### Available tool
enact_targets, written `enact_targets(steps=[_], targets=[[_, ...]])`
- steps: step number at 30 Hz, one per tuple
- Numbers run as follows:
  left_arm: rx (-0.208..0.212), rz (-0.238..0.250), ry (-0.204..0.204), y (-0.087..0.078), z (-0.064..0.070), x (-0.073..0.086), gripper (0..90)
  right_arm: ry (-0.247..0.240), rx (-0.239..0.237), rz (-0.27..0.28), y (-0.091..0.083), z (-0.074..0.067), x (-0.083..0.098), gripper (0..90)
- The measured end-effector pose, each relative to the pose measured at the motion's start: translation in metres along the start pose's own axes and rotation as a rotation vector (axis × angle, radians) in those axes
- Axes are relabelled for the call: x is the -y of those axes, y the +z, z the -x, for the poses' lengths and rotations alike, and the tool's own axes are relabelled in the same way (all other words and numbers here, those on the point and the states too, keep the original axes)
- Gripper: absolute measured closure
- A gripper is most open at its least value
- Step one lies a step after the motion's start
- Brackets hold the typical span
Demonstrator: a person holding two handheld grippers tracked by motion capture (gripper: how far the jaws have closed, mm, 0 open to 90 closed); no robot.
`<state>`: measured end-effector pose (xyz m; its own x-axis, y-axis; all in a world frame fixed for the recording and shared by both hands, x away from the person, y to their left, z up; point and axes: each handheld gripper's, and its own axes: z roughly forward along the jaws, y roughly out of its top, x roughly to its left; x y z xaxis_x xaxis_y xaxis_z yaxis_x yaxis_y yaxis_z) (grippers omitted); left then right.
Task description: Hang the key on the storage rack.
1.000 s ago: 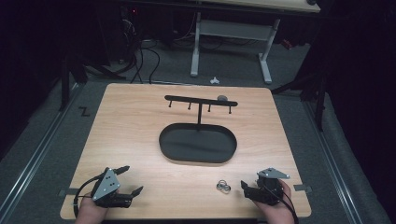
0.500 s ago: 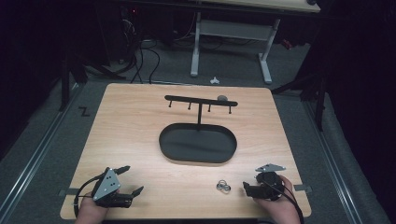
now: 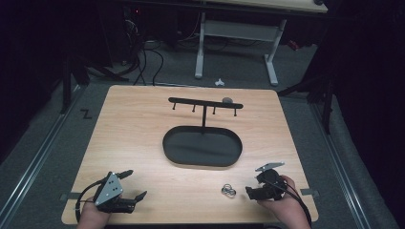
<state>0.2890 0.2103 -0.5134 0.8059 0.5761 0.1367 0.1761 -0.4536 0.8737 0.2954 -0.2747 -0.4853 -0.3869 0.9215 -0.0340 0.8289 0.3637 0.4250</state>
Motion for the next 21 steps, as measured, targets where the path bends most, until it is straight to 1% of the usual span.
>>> enact_targets(steps=[5,7,8,9,11,15,16,18,21], targets=[[0.001,-0.003,-0.001,0.002,0.001,0.0,15.3,-0.037,0.006,-0.062,0.0,-0.005,-0.007,21.7],[0.0,-0.003,0.0,0.001,0.001,0.0,15.3,-0.062,0.016,-0.089,-0.001,-0.007,-0.01,21.7],[0.0,-0.003,0.0,0.001,0.001,0.0,15.3,-0.088,0.026,-0.107,-0.003,-0.009,-0.012,21.8],[-0.001,-0.001,0.0,0.001,0.001,0.0,15.3,-0.105,0.034,-0.129,-0.004,-0.011,-0.014,21.8],[-0.002,-0.001,0.0,0.001,0.001,0.0,15.3,-0.131,0.035,-0.156,-0.006,-0.013,-0.017,22.0],[0.0,-0.003,0.003,0.002,0.0,0.0,15.3,-0.165,0.02,-0.207,-0.008,-0.018,-0.023,22.4],[0.0,-0.003,0.003,0.002,0.0,0.0,15.3,-0.17,0.009,-0.22,-0.008,-0.02,-0.024,22.5],[0.001,-0.003,0.004,0.002,0.001,0.0,15.3,-0.173,-0.006,-0.232,-0.007,-0.021,-0.025,22.7],[0.0,-0.001,0.005,0.001,0.001,0.0,15.3,-0.19,-0.032,-0.249,-0.005,-0.025,-0.027,22.5]])
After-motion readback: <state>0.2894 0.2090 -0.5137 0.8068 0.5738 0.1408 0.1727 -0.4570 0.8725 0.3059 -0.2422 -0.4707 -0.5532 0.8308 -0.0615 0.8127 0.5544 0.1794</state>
